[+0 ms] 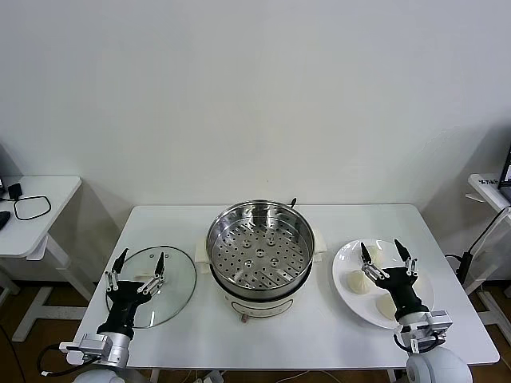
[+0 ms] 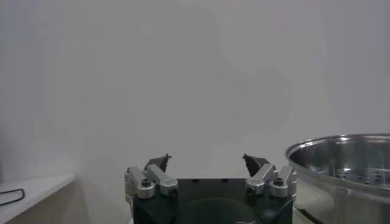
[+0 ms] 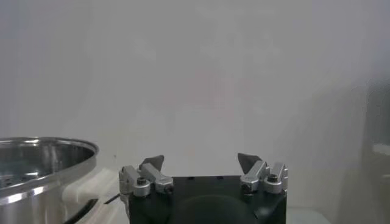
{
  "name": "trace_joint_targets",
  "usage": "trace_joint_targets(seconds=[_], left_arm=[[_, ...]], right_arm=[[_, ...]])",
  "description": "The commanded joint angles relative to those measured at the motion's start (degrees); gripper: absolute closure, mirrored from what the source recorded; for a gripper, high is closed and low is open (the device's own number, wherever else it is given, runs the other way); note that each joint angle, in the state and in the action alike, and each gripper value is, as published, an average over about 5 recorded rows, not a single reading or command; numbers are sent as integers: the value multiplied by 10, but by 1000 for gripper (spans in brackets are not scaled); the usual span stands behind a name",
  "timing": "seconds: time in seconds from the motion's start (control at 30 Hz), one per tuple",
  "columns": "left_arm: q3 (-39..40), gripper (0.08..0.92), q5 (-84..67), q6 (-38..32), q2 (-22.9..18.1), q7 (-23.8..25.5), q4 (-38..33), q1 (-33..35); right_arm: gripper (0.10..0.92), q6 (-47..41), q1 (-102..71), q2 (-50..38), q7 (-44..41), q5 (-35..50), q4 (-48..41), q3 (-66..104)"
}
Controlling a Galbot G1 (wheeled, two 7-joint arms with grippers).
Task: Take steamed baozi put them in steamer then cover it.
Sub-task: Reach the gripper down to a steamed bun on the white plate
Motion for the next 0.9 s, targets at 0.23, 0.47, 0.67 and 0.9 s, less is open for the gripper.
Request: trace_joint_targets(seconds=[0.23,0.47,0.67,0.9], left_arm=[[0,177,1,0,5,6,1,-1],[2,177,0,-2,7,10,1,-2],[15,177,0,0,8,10,-6,-3],[25,177,1,1,6,8,-12,-3]], right_arm=[[203,-34,58,-118,-11,-97,-59,8],[203,-74,151,-313,-92,-262,-151,-54],[203,-97,276,-426,-256,-326,-212,-191],[203,-74,513,-461,-465,-349,-310,-418]])
